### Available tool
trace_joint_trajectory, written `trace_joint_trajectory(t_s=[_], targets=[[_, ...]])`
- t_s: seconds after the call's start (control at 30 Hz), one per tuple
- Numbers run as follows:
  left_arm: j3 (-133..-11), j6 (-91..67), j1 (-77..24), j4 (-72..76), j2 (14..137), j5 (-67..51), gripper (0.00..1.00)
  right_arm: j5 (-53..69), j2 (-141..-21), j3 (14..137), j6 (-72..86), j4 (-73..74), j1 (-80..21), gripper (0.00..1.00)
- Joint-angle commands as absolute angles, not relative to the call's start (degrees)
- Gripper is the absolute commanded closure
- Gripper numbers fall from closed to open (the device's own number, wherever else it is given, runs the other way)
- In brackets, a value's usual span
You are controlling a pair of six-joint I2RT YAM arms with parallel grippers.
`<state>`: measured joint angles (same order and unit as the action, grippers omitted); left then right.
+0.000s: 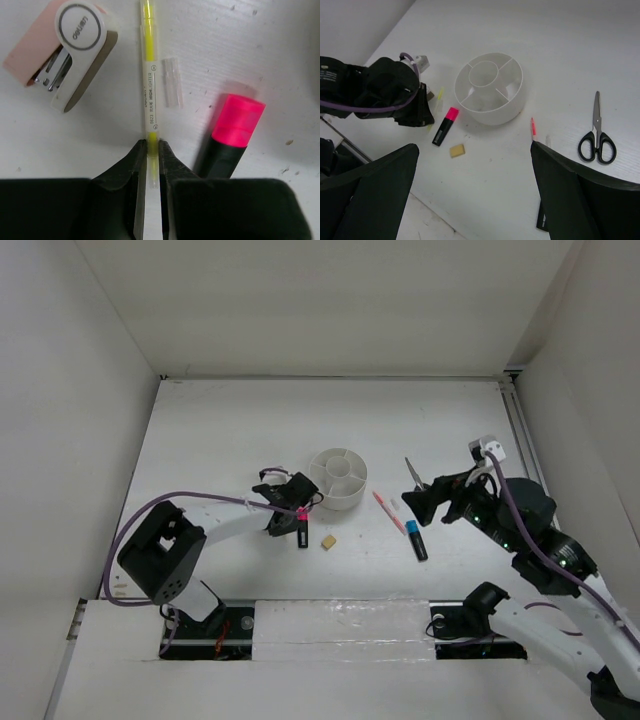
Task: Sort the stationery into containers
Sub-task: Pick up the pen from the center of the board.
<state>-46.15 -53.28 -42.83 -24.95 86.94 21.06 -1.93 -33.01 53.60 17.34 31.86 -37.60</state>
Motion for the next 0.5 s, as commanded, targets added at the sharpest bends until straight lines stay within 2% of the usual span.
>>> trace_joint_trajectory(t_s=[0.0,0.33,0.47], targets=[[-48.0,-54.7,-44.3,-35.1,87.5,22.7,1.0,-0.7,-35.0,50.8,16.5,26.1,-38.1,0.0],[-50.6,-53.4,-45.4,-37.9,79.3,23.3,1.0,-3.2,-44.5,44.4,19.2,19.5,-37.5,0.0],[-50.6,-52.3,-47.5,-37.9,76.9,22.8,1.0,-4.7,-50.7,43.8,19.2,18.5,-35.8,0.05]])
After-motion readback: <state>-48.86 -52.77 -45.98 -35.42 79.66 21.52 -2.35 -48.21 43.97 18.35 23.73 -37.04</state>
